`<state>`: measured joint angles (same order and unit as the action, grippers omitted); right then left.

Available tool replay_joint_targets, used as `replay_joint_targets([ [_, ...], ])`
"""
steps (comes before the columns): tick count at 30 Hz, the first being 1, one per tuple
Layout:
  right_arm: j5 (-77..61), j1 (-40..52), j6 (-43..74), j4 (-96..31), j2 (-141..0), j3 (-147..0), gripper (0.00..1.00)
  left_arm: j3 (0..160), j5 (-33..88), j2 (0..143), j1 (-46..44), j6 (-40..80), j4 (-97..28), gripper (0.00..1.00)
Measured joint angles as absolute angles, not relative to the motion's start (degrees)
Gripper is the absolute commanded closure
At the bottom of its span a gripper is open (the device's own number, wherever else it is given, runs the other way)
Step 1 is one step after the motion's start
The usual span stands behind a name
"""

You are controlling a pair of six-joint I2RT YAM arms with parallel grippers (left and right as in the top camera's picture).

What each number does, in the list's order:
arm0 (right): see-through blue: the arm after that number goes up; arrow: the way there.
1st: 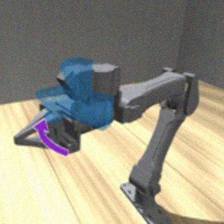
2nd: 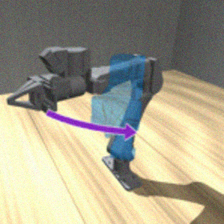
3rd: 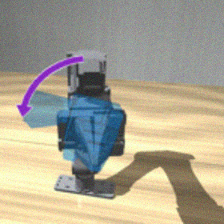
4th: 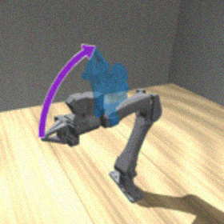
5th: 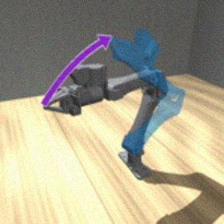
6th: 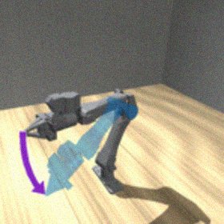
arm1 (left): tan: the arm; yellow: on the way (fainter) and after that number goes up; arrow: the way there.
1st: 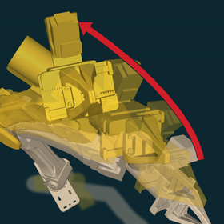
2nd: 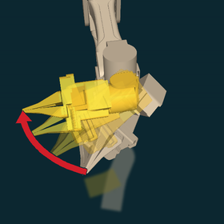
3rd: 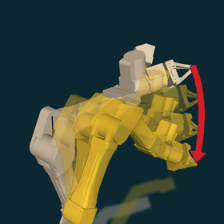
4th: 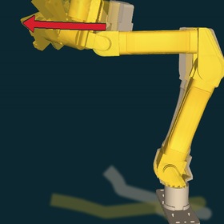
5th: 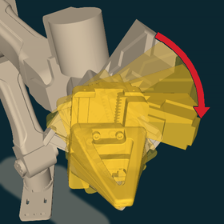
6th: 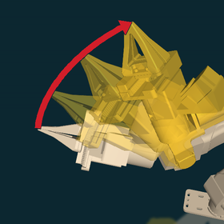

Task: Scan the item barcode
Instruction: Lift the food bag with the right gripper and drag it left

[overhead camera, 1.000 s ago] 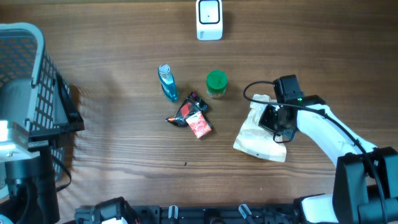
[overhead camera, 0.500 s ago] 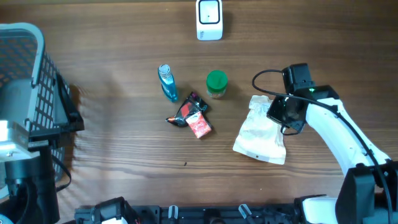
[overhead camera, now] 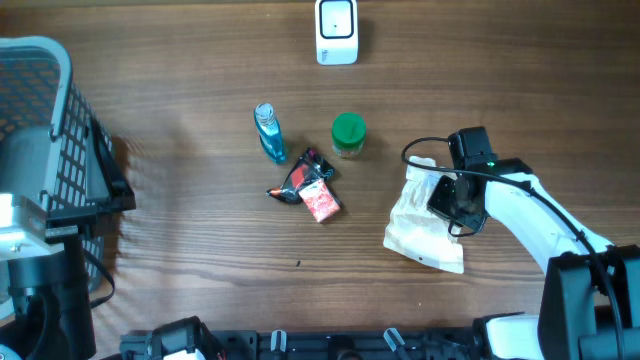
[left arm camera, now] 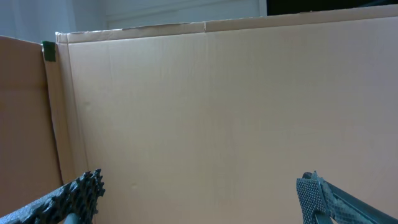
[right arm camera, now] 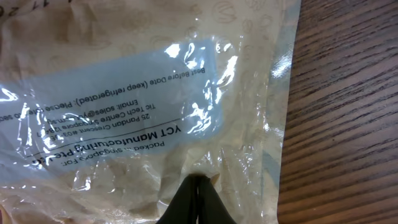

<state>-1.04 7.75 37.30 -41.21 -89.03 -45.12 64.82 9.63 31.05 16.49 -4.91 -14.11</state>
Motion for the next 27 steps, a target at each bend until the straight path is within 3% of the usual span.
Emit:
replay_joint_targets([
  [4, -3.2, 7.7, 37.3, -43.5, -89.0, -46.0, 0.93, 64.8, 9.6, 31.0, 16.5, -4.9, -14.1, 0.0],
  [5, -4.0, 7.7, 37.3, -45.9, -89.0, -47.5, 0.78, 64.8, 9.6, 31.0, 16.5, -4.9, -14.1, 0.0],
  [7, -4.8, 7.7, 36.9, -51.7, -89.3, -53.1, 0.18, 64.8, 9.6, 31.0, 16.5, -4.9, -14.2, 0.0],
  [8, -5.0, 7.7, 36.4, -54.1, -89.4, -55.7, 0.04, 64.8, 9.6, 31.0, 16.5, -4.9, -14.2, 0.0],
  [9, -5.2, 7.7, 35.7, -56.1, -89.4, -58.2, 0.0, 64.8, 9.6, 31.0, 16.5, -4.9, -14.2, 0.0],
  [15, -8.6, 5.0, 29.9, -62.1, -89.4, -65.2, 0.0, 64.8, 9.6, 31.0, 16.5, -4.9, -14.0, 0.0],
  [22, -18.8, -13.1, 21.0, -48.1, -89.1, -51.4, 0.0, 62.7, 9.6, 30.9, 16.5, -4.6, -11.6, 0.0],
  [27, -24.7, -15.0, 19.2, -37.8, -88.1, -41.6, 0.0, 60.4, 9.4, 31.0, 16.5, -4.4, -11.0, 0.0],
])
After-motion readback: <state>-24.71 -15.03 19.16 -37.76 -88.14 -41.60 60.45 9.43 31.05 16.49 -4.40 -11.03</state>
